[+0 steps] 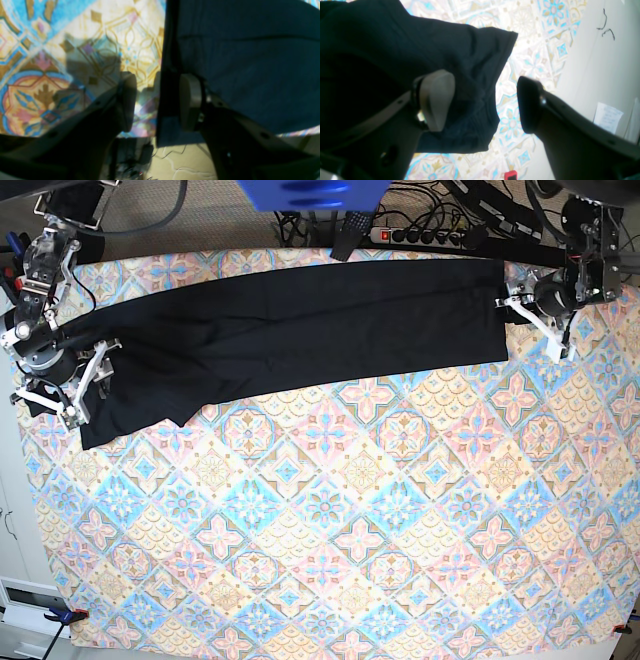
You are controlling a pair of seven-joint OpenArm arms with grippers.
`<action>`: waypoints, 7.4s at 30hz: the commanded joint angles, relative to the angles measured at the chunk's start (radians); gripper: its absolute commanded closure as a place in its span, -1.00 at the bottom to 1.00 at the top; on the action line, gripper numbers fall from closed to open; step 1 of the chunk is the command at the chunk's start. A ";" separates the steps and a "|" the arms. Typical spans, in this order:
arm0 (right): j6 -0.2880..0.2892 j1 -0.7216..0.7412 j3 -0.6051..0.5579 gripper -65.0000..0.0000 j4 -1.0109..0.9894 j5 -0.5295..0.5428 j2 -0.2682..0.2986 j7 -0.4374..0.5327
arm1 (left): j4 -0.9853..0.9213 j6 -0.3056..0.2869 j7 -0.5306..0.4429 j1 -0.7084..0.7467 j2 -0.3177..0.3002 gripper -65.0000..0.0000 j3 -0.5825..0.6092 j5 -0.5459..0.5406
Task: Fold the T-shirt properly
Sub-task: 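Pull the strip end with the left gripper toward the right gripper, then fold the strip end held by the left gripper inward over the shirt, then grasp the strip ends with both grippers and hold them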
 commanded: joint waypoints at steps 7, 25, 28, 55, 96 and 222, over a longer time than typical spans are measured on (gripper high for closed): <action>-0.005 0.009 0.008 -0.29 0.021 0.001 0.016 0.015 | 0.013 -0.079 -0.009 -0.001 -0.021 0.14 -0.014 -0.057; -0.005 0.014 0.008 -0.29 0.020 0.001 0.016 0.014 | 0.007 -0.145 -0.010 -0.013 0.016 -0.88 -0.011 -0.053; -0.005 0.014 0.008 -0.29 0.020 0.001 0.016 0.014 | 0.005 -0.145 -0.014 -0.013 0.019 -0.88 -0.006 -0.051; -0.005 0.017 0.008 -0.29 0.020 0.001 0.016 0.011 | -0.147 -0.193 -0.035 -0.076 0.089 0.64 0.069 -0.143; -0.005 0.009 -0.032 -0.29 0.021 0.001 0.016 0.014 | 0.260 -0.192 0.068 -0.107 0.327 1.00 -0.080 0.064; -0.005 0.064 -0.001 -0.29 -0.293 0.459 -0.067 -0.178 | 0.185 -0.195 0.006 -0.075 0.195 -0.03 -0.018 0.095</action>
